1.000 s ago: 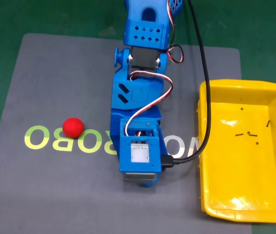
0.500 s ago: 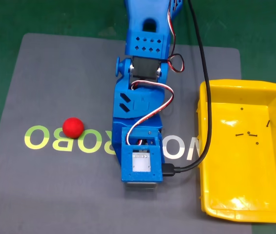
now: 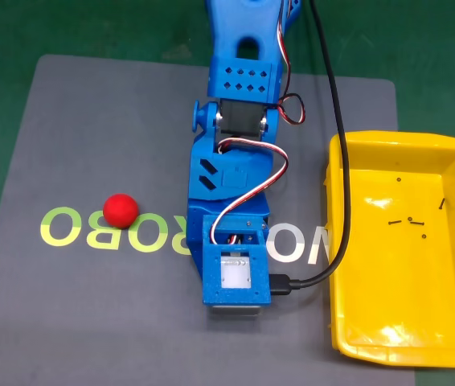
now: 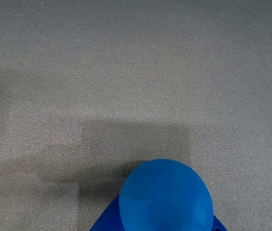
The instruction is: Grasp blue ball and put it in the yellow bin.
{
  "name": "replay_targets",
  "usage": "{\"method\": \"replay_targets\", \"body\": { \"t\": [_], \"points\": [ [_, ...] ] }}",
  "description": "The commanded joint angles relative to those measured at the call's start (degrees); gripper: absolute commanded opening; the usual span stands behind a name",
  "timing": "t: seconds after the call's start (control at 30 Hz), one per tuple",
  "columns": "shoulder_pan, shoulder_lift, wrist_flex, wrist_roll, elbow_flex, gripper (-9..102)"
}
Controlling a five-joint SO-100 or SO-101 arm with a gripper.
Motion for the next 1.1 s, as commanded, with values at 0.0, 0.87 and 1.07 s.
{"method": "replay_targets", "body": {
  "t": [0.0,0.87,1.07],
  "points": [
    [-0.6,1.8,0.2,0.8,-3.9,0],
    [-12.0,41.0,15.6,8.6,5.6,0],
    [-18.5,47.7,16.5,9.4,11.5,0]
  ]
}}
